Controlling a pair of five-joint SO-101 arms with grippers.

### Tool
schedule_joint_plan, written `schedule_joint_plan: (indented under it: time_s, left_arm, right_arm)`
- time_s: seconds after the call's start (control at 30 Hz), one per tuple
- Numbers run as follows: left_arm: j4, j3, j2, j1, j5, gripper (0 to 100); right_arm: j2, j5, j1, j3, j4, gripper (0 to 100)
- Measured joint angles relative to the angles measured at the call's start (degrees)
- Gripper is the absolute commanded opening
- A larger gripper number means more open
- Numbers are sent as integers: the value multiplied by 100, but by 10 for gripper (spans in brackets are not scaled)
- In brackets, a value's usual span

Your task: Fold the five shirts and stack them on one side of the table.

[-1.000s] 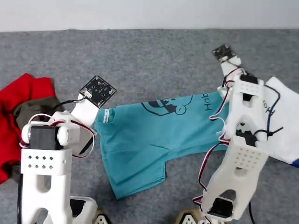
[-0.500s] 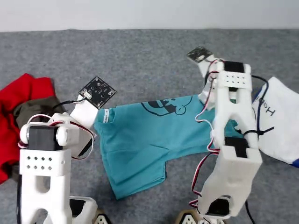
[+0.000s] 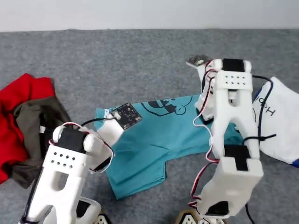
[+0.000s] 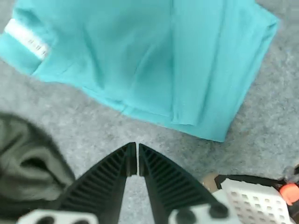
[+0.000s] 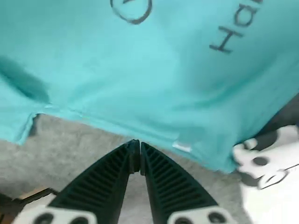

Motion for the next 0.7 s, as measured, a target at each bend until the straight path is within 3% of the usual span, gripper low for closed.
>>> schedule_joint_plan:
  time_s: [0.13,0.43,0.7]
  left_arm:
    - [9,-114,0,-1169,-18,19]
    - [70,-976,-9,-4615,-1266,19]
    - [70,-1152,-9,-6479,-2180,19]
  right_arm:
    - [-818,-88,-369,914,0,9]
    - [-2040,-765,-1758,1697,0,9]
    - [-1767,-1090,-3763,1697,-484,46]
